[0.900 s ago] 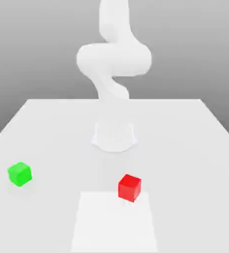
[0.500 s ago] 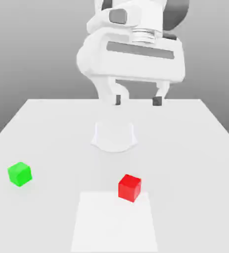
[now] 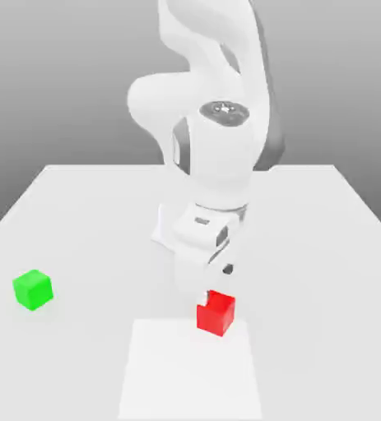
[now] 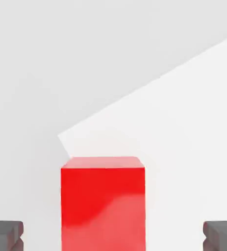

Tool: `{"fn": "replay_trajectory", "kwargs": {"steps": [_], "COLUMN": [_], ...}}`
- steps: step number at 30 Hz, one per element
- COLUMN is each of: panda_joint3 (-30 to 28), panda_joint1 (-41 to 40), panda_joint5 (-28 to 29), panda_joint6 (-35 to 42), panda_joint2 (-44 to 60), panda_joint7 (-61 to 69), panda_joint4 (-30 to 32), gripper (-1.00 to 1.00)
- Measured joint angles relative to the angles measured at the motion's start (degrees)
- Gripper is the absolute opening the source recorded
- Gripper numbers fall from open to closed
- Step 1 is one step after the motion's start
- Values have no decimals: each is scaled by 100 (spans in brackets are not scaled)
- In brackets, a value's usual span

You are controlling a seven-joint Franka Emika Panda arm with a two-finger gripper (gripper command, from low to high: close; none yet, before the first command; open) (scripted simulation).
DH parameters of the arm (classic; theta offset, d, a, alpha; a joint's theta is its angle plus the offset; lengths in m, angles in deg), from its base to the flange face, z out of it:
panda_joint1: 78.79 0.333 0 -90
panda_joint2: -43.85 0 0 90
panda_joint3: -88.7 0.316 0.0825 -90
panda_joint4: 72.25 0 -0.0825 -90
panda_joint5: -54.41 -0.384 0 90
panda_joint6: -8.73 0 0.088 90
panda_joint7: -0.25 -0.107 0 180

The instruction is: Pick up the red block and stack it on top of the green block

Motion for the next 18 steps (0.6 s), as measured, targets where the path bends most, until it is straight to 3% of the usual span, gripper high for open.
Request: {"fn": "replay_trajectory", "kwargs": {"steps": [10,18], "panda_joint3": [-31,207], "panda_joint1": [-113,-302], "panda_joint5": [695,455], "panda_joint6": [-498,-1100], "panda_joint2": [746,1268], "panda_joint7": [-553,-370], "panda_joint4": [-198,-194], "gripper": [0,0]}}
